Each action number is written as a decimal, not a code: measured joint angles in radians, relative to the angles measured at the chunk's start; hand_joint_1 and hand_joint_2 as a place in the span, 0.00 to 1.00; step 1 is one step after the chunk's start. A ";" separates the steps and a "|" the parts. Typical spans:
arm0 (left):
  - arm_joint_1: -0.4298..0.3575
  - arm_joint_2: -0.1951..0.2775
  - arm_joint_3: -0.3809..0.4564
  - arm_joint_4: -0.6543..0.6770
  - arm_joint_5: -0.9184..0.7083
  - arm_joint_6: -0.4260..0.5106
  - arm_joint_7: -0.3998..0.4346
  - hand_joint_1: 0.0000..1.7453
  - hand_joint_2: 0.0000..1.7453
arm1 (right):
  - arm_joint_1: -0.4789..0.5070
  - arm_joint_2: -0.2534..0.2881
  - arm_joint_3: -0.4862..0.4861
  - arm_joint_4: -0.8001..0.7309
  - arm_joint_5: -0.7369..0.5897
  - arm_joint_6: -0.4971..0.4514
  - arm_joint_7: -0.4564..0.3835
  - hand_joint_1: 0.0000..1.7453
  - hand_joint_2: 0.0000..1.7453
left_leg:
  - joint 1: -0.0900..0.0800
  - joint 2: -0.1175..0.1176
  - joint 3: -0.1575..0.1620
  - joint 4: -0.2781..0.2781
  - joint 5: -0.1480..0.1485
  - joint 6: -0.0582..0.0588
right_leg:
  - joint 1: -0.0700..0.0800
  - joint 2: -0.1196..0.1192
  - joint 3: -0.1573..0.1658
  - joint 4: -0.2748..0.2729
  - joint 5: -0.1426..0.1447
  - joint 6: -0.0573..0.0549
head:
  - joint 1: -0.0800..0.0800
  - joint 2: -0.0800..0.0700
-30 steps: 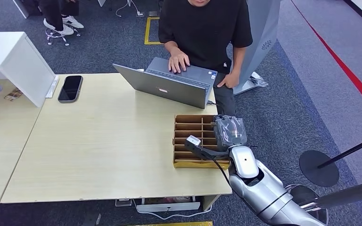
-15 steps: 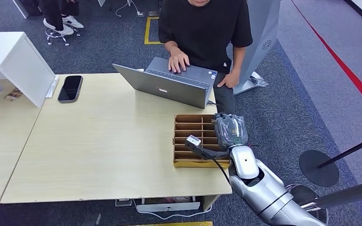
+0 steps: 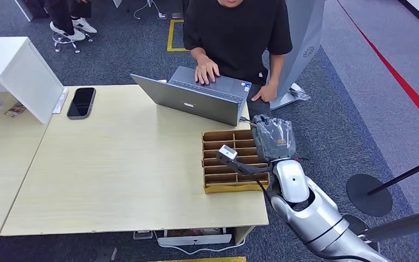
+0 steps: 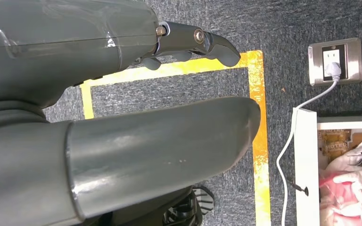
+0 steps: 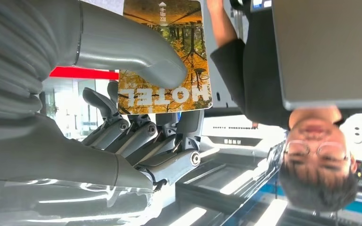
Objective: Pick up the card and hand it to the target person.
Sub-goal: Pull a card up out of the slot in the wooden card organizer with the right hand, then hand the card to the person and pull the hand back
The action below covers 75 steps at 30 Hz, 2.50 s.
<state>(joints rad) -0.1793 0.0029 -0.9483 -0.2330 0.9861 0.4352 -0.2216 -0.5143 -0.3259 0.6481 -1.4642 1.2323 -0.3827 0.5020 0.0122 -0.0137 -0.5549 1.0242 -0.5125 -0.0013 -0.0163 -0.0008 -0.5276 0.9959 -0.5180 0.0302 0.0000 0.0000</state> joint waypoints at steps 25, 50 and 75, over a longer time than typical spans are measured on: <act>-0.032 0.002 -0.033 -0.004 -0.051 -0.014 0.037 0.00 0.00 | -0.260 0.016 0.054 0.506 -0.131 0.023 -0.027 0.91 1.00 | 0.001 0.000 0.003 -0.002 0.000 0.000 | 0.001 0.000 0.003 -0.002 0.001 0.000 | 0.000 0.000; -0.029 0.006 -0.028 -0.005 -0.071 -0.012 0.049 0.00 0.00 | -0.210 0.028 0.091 0.619 -0.195 0.042 -0.025 0.00 1.00 | 0.001 0.000 0.002 -0.002 0.000 0.000 | 0.001 0.000 0.003 -0.002 0.000 0.000 | 0.000 0.000; -0.001 0.001 0.009 0.000 -0.062 -0.003 0.023 0.00 0.00 | 0.136 0.209 -0.316 0.131 -0.295 -0.315 -0.343 0.00 1.00 | 0.001 0.001 0.002 -0.002 0.000 -0.001 | 0.001 0.001 0.002 -0.002 0.000 -0.001 | 0.000 0.000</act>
<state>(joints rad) -0.1801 0.0037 -0.9392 -0.2330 0.9241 0.4324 -0.1983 -0.3782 -0.1169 0.3321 -1.3336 0.9370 -0.6981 0.1590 0.0130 -0.0124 -0.5531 1.0218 -0.5125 -0.0021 -0.0154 0.0002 -0.5259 0.9939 -0.5177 0.0289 0.0000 0.0000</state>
